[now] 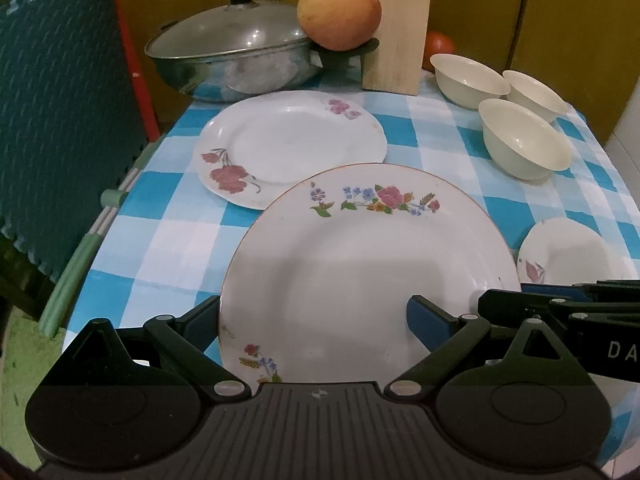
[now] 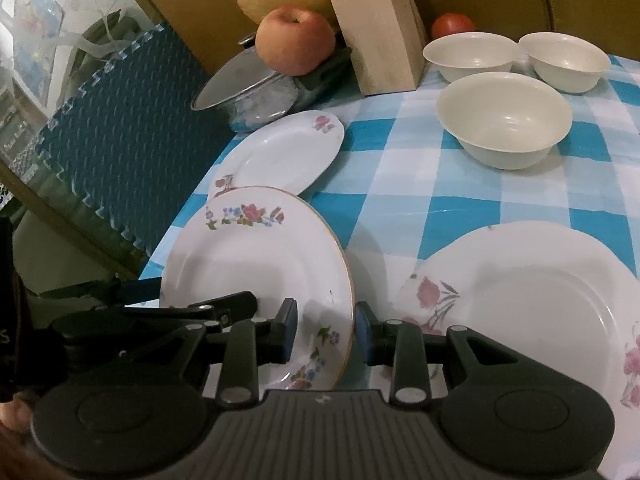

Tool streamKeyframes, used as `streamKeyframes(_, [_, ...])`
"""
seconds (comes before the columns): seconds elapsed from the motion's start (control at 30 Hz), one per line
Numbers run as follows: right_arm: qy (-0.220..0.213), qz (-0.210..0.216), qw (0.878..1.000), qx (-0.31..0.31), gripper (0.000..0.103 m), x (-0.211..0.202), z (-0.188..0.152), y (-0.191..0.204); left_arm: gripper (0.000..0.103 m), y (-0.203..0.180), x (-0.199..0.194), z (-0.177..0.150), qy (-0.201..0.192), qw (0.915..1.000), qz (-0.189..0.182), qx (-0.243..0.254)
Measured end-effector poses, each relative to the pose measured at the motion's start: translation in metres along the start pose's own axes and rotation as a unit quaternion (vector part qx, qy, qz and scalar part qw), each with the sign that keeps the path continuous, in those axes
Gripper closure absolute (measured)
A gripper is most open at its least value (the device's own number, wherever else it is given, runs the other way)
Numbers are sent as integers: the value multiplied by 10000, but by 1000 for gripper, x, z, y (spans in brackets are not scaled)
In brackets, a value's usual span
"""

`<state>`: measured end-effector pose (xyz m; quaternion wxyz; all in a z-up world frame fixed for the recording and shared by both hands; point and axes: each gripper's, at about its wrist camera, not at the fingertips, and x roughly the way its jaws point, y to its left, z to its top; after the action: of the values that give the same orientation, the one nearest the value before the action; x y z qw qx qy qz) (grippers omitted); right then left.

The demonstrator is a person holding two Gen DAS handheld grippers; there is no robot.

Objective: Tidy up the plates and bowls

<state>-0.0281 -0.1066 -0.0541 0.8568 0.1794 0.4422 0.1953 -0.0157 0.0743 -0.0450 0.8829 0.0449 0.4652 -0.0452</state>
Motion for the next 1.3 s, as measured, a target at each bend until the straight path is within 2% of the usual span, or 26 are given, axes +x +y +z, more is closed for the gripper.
streamKeyframes(1.3, [93, 48, 9996, 269, 73, -3, 4, 0, 4, 4, -2, 6, -78, 9999, -10, -130])
